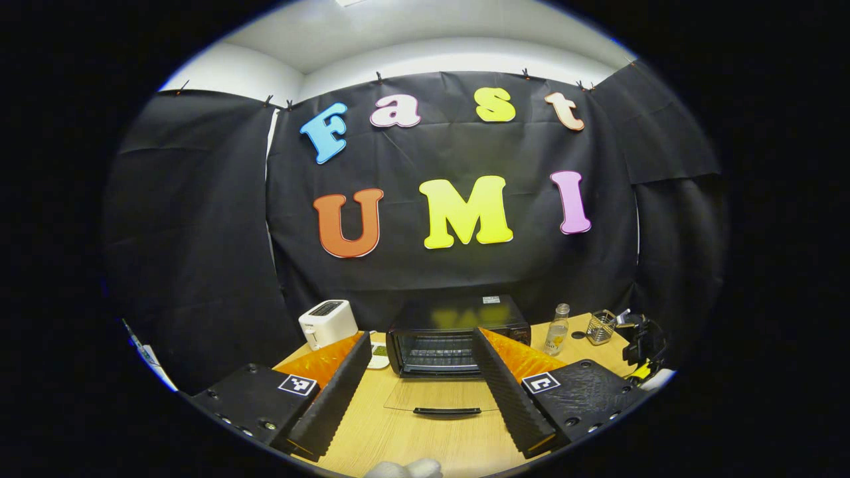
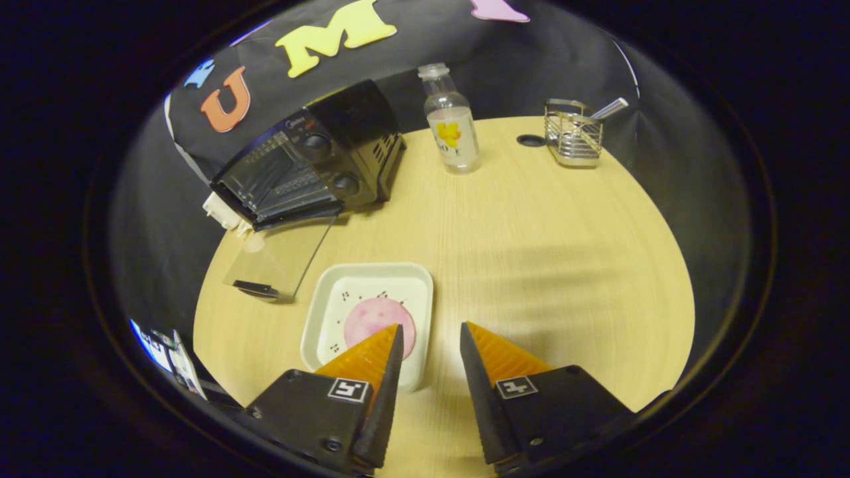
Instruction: Open the electric oven with the left hand, put the food in, and close the electric oven.
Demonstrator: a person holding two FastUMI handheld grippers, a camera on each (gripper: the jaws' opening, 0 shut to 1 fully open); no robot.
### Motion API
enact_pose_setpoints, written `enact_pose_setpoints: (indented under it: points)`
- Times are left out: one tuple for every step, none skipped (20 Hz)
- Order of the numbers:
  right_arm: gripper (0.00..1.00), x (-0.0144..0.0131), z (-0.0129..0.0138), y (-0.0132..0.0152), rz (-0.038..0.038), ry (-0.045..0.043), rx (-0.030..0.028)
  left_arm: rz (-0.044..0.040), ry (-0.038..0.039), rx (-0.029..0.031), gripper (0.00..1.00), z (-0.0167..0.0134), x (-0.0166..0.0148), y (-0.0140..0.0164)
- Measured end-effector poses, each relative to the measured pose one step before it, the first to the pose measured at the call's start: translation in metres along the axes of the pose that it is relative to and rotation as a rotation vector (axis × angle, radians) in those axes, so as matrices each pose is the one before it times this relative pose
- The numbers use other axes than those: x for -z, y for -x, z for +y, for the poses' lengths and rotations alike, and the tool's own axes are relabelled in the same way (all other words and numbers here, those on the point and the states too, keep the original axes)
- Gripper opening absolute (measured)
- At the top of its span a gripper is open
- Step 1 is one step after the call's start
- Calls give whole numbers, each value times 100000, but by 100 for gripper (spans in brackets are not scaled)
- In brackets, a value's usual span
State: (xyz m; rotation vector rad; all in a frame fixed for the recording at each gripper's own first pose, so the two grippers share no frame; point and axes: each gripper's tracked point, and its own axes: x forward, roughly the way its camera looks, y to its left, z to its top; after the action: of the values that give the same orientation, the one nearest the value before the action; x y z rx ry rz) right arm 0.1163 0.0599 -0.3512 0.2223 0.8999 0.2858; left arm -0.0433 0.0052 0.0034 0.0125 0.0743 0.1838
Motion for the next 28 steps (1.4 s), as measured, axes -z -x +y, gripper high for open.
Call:
enact_pose_setpoints:
  points:
    - [47, 128, 348, -634, 1763, 330, -972, -158, -726, -1760, 96, 123, -323, 150]
    - [43, 213, 313, -611, 2130, 259, -1328, -60, -1082, -2212, 96, 261, -142, 70]
    - [40, 80, 237, -433, 1960, 215, -950, 172, -512, -1681, 96, 19, -59, 79]
    - [36, -35, -128, -430, 1549, 1015, 633, 594, 58, -1591, 96, -54, 148, 84]
    - [34, -10, -314, -586, 1406, 574, 1399, 614, 493, -1350, 96, -111, 71, 144]
    - [29, 48, -226, -352, 1417, -291, 1083, 573, 294, -1031, 96, -134, 50, 40]
    - [26, 182, 72, -380, 1655, -1037, -644, 670, 210, -1159, 96, -129, 20, 176]
    - [21, -32, 114, -19, 847, -995, -689, 343, 65, -728, 96, -171, -70, 141]
    - [19, 45, -334, -184, 1744, -314, 983, 68, 17, -654, 96, -308, -196, 90]
    - [14, -110, -130, -27, 673, -526, 255, -198, -46, -912, 96, -103, -300, 219]
    - [7, -108, -137, 322, 1690, -879, -436, 178, 289, -750, 96, -105, -120, 254]
    - [7, -26, -30, -340, 1506, -584, -976, -111, 795, -698, 96, -246, -214, 236]
    - [8, -54, 143, 59, 973, -916, -2366, -196, 811, -883, 96, -64, -227, 242]
    - [5, -10, 66, 20, 1430, -2117, -3077, -2, 413, -571, 96, -190, -235, 267]
    - [2, -12, 86, -105, 1096, -3051, -3532, -36, 41, -774, 96, -113, 5, 313]
    - [4, -7, 140, 15, 1700, -3245, -4612, -146, -161, -658, 96, -60, -48, 148]
    - [1, 27, -71, 36, 1176, -3850, -4721, 46, -70, -606, 96, 10, -46, 249]
    - [1, -1, 25, 104, 1944, -4422, -4609, 162, -48, -329, 96, -86, -12, 67]
    - [4, -16, 14, 83, 451, -4666, -4148, 265, 37, -36, 96, -180, 106, 171]
    - [1, -25, -51, 42, 212, -3719, -3325, -117, -131, 71, 96, -93, -47, 163]
    - [4, 224, 126, 404, 367, -2344, -3711, -51, -347, -239, 97, 83, -109, 67]
    - [1, -191, -155, 284, -1385, -1959, -1513, -46, -370, -437, 97, 221, -78, 144]
    - [0, -347, 195, 282, -2035, -1832, -1498, -145, -154, 17, 97, 75, -54, 148]
    - [0, -206, 95, 353, -1887, -961, -917, -734, -106, 20, 97, 203, -196, 96]
    - [4, -182, 24, 495, -1889, -827, -25, -410, 46, 503, 96, 98, -187, -63]
    - [0, -85, 25, 451, -1513, -764, 452, 27, 122, 633, 96, 201, 91, -127]
    - [4, -143, 59, 356, -2039, -298, 669, -180, 212, 1232, 96, 33, 69, -149]
    - [0, -178, 263, 522, -1938, 5, 255, -594, 157, 1473, 96, 87, -60, -211]
